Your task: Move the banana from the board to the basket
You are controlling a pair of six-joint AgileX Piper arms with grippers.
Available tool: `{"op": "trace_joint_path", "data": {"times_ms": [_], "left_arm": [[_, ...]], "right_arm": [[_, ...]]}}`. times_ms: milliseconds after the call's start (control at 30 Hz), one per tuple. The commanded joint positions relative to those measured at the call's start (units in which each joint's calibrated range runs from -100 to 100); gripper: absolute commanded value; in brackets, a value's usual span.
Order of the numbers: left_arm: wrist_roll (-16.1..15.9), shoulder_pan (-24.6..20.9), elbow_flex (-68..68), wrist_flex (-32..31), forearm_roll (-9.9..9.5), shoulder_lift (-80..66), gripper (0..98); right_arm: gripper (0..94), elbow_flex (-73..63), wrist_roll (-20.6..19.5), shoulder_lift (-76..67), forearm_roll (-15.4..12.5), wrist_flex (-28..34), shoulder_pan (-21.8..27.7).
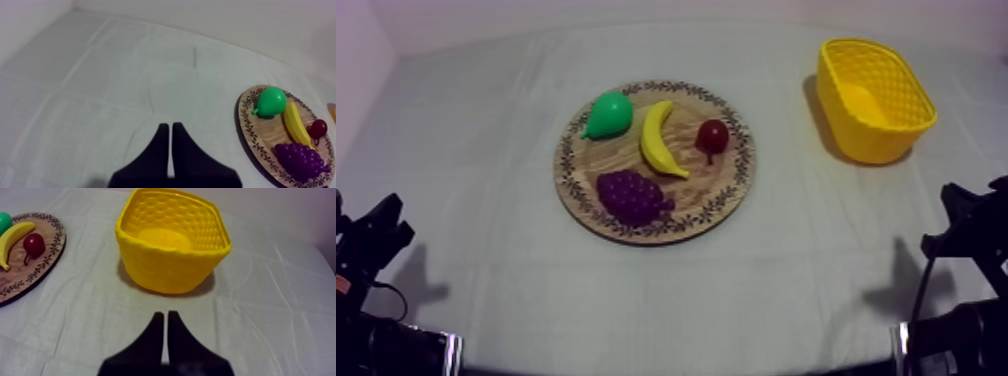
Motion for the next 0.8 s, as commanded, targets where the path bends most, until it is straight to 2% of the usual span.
{"op": "trace_joint_path", "data": {"times_ms": [0, 567, 767], "left_arm": [[0.01, -0.01, 0.01, 0.0, 0.0, 0.0, 0.0], [0.0, -0.01, 0.01, 0.0, 0.0, 0.0, 0.0], [0.01, -0.01, 0.01, 0.0, 0.0, 0.0, 0.0]], "right_arm": [[0.3, 0.01, 0.01, -0.04, 0.0, 0.0, 0.02], [0.6, 0.01, -0.37, -0.04, -0.09, -0.42, -0.49], [0.6, -0.06, 0.99, 0.06, -0.92, -0.65, -0.27]]}}
